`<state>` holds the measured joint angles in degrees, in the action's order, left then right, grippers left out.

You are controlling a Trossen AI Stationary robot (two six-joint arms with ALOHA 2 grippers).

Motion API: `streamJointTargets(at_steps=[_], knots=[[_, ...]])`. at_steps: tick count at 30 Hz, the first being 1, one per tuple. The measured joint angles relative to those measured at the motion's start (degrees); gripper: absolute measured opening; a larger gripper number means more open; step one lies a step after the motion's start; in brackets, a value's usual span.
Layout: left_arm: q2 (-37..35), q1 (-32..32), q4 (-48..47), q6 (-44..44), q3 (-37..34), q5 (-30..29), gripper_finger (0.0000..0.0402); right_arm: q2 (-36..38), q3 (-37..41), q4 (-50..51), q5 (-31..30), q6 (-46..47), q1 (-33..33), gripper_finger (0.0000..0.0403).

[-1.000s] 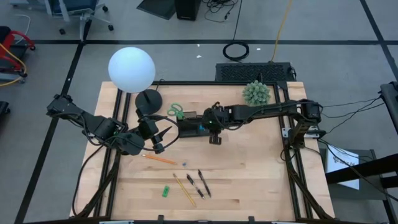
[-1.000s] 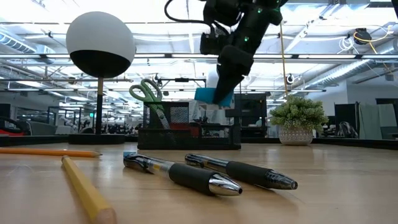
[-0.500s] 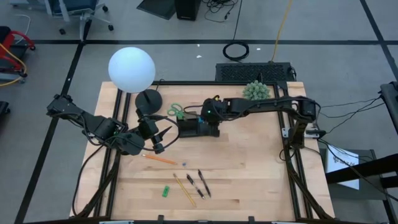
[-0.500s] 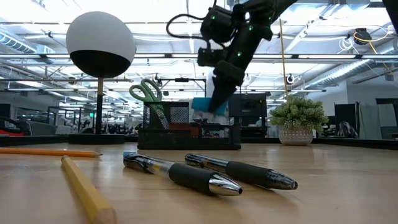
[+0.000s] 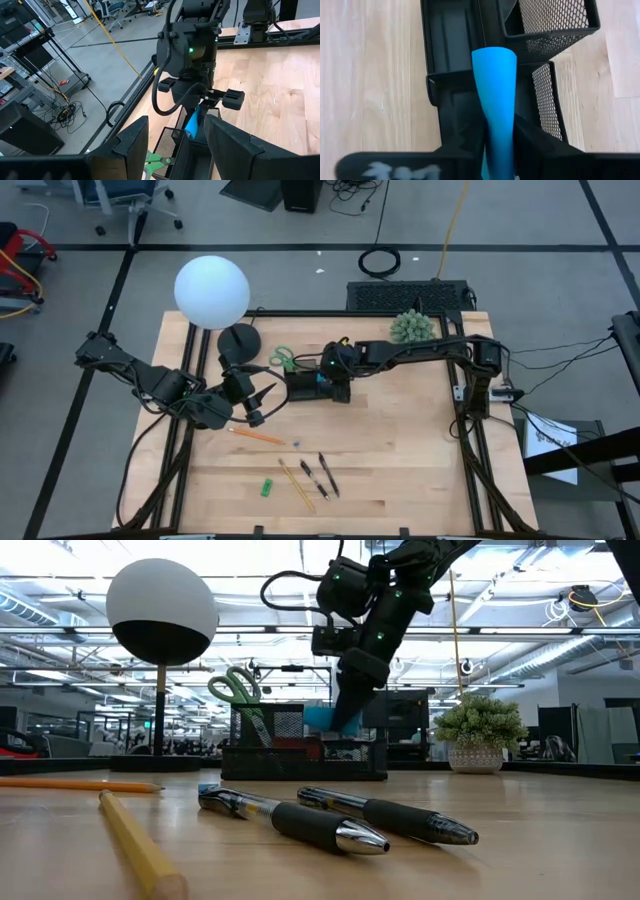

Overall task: Pick and place office supplies into organizer
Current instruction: Put the blue sticky notes into the black desk organizer, then put the blue binder clip into the black desk organizer

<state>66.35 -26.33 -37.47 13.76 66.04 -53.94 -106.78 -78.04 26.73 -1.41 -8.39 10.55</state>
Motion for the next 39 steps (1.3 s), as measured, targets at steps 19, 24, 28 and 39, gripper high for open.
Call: streamJointTargets(at_steps=[19, 24, 28, 39], knots=[[0.00, -0.02, 0.00, -0.05, 0.00, 0.00, 0.0195, 0.00, 0.00, 3.67, 0.00, 0.02, -0.11, 0.0271], [0.02, 0.00, -0.02, -0.04, 0.00, 0.00, 0.0195, 0.00, 0.02, 2.76, -0.10, 0.09, -0.11, 0.0295], [0.00, 0.00, -0.02, -0.05, 0.00, 0.00, 0.0195, 0.00, 0.02, 1.56, 0.01, 0.46, -0.46, 0.0296], [0.00, -0.01, -0.05, -0.37, 0.00, 0.00, 0.0195, 0.00, 0.02, -3.65, 0.00, 7.14, -3.59, 0.0283]])
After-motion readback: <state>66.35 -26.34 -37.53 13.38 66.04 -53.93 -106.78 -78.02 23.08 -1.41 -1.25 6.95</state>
